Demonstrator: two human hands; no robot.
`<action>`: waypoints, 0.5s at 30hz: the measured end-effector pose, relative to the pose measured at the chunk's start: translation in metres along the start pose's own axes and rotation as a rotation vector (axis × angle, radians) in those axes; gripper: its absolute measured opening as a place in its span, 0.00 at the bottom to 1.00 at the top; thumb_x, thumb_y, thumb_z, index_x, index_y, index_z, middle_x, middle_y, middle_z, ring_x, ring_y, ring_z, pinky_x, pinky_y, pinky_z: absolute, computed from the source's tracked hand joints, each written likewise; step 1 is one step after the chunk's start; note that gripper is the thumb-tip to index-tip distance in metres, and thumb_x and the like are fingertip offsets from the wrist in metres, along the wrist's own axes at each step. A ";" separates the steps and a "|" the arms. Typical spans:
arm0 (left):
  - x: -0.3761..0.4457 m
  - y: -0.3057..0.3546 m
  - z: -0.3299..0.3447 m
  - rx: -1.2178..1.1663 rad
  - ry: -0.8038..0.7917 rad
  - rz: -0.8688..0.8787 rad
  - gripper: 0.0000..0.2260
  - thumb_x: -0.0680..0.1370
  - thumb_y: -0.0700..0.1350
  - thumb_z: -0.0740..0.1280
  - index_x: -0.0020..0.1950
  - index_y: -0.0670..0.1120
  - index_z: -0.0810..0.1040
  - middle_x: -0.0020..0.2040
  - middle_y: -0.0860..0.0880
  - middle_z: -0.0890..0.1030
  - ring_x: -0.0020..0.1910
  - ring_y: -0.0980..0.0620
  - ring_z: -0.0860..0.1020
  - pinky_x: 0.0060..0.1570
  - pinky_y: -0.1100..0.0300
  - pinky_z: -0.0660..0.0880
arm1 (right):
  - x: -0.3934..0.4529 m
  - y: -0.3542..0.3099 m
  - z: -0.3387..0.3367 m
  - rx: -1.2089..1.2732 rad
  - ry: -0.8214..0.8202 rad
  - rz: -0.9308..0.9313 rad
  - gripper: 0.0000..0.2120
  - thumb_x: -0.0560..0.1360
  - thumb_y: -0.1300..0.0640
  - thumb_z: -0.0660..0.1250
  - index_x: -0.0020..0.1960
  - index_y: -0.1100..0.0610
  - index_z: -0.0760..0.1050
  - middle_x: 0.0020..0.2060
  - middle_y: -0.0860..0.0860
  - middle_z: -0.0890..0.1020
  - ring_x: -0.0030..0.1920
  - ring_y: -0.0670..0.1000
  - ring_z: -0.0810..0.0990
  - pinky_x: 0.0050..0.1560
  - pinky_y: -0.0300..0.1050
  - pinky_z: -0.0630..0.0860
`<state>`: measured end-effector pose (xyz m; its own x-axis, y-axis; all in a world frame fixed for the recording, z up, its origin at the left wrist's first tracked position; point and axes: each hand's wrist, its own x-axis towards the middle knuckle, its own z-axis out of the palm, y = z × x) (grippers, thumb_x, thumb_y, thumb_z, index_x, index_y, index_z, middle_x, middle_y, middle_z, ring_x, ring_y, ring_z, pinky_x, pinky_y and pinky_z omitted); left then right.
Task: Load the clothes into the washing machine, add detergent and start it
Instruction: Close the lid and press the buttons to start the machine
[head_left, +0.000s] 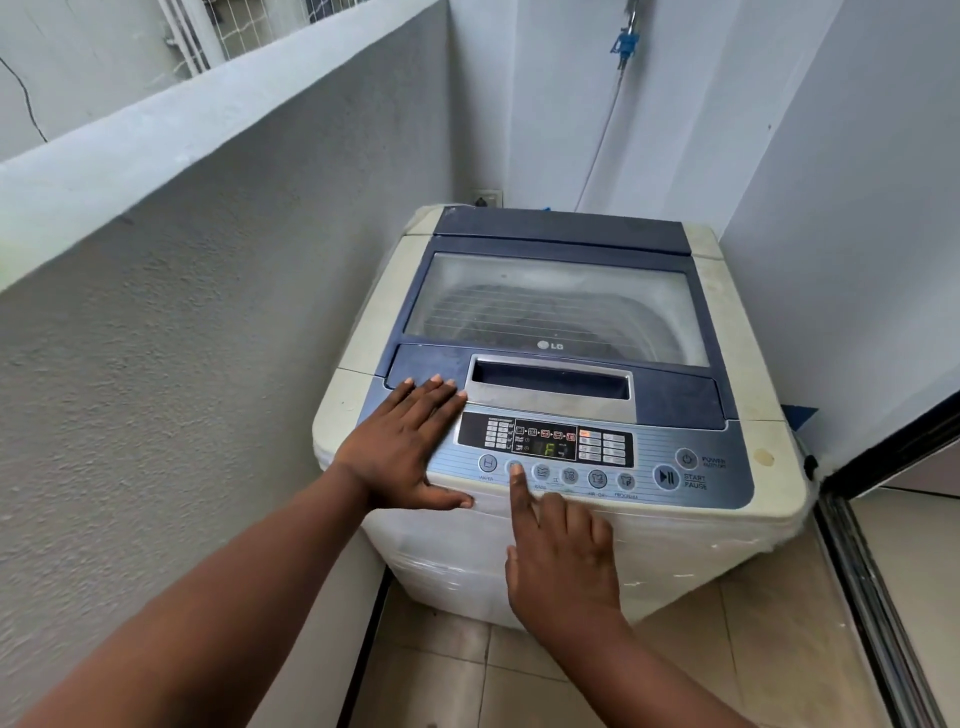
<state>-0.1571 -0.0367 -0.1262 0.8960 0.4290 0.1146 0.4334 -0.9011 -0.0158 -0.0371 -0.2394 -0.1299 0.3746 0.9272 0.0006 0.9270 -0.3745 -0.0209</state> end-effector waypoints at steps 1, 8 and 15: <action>0.000 0.000 0.000 -0.001 0.009 -0.001 0.52 0.66 0.78 0.56 0.77 0.42 0.60 0.75 0.43 0.64 0.76 0.45 0.58 0.74 0.46 0.52 | -0.001 -0.003 -0.006 0.038 -0.046 0.022 0.47 0.56 0.48 0.76 0.72 0.57 0.67 0.38 0.56 0.79 0.35 0.56 0.75 0.37 0.49 0.70; -0.001 -0.001 0.004 0.026 0.068 0.006 0.52 0.65 0.78 0.59 0.76 0.41 0.62 0.75 0.43 0.65 0.75 0.45 0.61 0.73 0.45 0.55 | 0.005 -0.011 -0.022 0.222 -0.124 0.070 0.36 0.80 0.49 0.53 0.75 0.49 0.29 0.41 0.51 0.79 0.34 0.52 0.73 0.32 0.43 0.68; -0.002 -0.001 0.005 0.050 0.065 0.001 0.52 0.65 0.77 0.58 0.76 0.42 0.61 0.75 0.43 0.64 0.75 0.45 0.60 0.74 0.45 0.55 | 0.043 -0.012 -0.061 0.129 -0.232 0.055 0.21 0.78 0.55 0.57 0.70 0.57 0.66 0.56 0.54 0.80 0.56 0.58 0.79 0.50 0.49 0.75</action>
<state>-0.1588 -0.0361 -0.1314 0.8891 0.4216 0.1784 0.4382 -0.8965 -0.0649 -0.0310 -0.1956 -0.0684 0.3958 0.8882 -0.2332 0.8898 -0.4338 -0.1420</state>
